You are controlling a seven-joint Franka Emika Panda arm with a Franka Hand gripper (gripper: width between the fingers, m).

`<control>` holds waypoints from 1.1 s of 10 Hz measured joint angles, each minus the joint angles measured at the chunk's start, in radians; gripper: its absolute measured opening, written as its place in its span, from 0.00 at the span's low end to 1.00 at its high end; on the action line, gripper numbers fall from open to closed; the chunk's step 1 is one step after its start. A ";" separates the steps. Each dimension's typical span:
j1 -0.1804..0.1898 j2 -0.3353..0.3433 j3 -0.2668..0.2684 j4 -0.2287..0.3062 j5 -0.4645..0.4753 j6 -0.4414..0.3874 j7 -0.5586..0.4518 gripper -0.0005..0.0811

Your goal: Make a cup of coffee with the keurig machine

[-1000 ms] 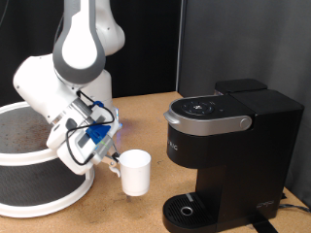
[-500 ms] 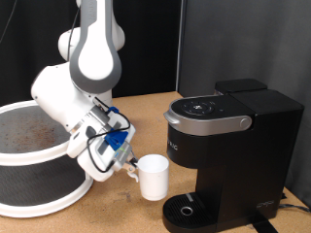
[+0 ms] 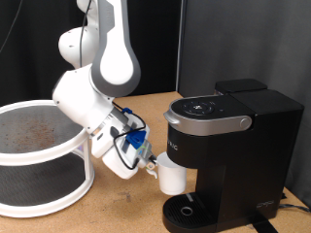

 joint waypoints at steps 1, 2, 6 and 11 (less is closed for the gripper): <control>0.010 0.000 0.020 -0.004 0.040 0.016 -0.013 0.09; 0.019 0.001 0.037 -0.005 0.078 0.033 -0.024 0.09; 0.029 0.027 0.087 0.013 0.219 0.073 -0.073 0.09; 0.015 0.138 0.086 0.096 0.276 0.075 -0.074 0.09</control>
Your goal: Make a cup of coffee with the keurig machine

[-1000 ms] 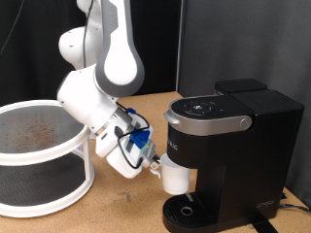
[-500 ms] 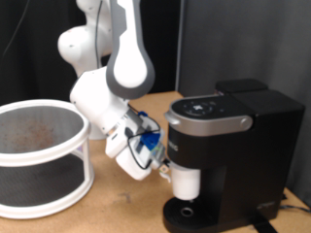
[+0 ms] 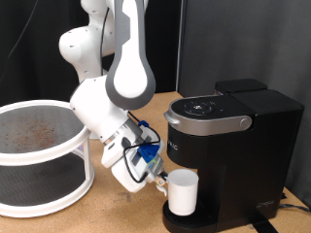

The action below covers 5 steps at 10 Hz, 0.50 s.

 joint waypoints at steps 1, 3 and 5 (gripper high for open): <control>-0.006 0.026 0.000 0.014 0.000 -0.003 0.001 0.09; -0.021 0.068 0.000 0.030 0.000 -0.038 0.002 0.09; -0.038 0.085 0.000 0.037 0.011 -0.085 0.002 0.12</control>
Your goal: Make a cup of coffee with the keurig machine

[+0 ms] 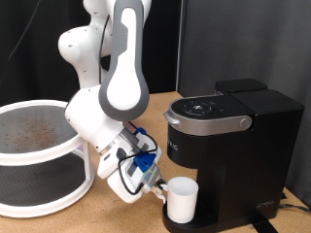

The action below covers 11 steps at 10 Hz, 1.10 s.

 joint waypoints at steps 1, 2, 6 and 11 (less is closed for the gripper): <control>-0.006 0.003 0.000 0.000 0.001 -0.015 0.000 0.12; -0.011 0.004 0.000 -0.001 0.001 -0.028 0.000 0.35; -0.026 -0.019 -0.028 -0.029 -0.119 -0.046 0.038 0.80; -0.068 -0.183 -0.134 -0.113 -0.499 -0.125 0.264 0.99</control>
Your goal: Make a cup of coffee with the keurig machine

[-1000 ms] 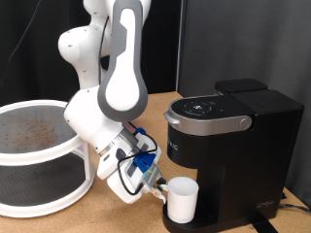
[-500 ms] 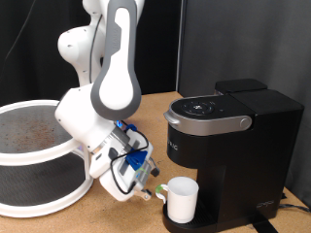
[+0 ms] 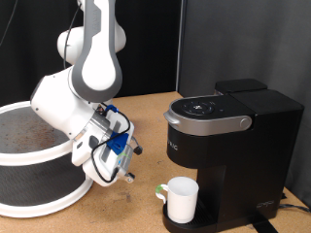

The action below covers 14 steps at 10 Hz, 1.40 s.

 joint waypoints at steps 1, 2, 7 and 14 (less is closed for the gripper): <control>0.000 0.001 0.002 0.000 0.011 0.003 -0.006 0.99; -0.001 0.000 0.001 0.001 0.016 -0.017 -0.025 0.99; -0.019 -0.154 -0.027 -0.013 -0.073 -0.098 0.024 0.99; -0.070 -0.345 -0.028 -0.033 -0.245 -0.197 0.140 0.99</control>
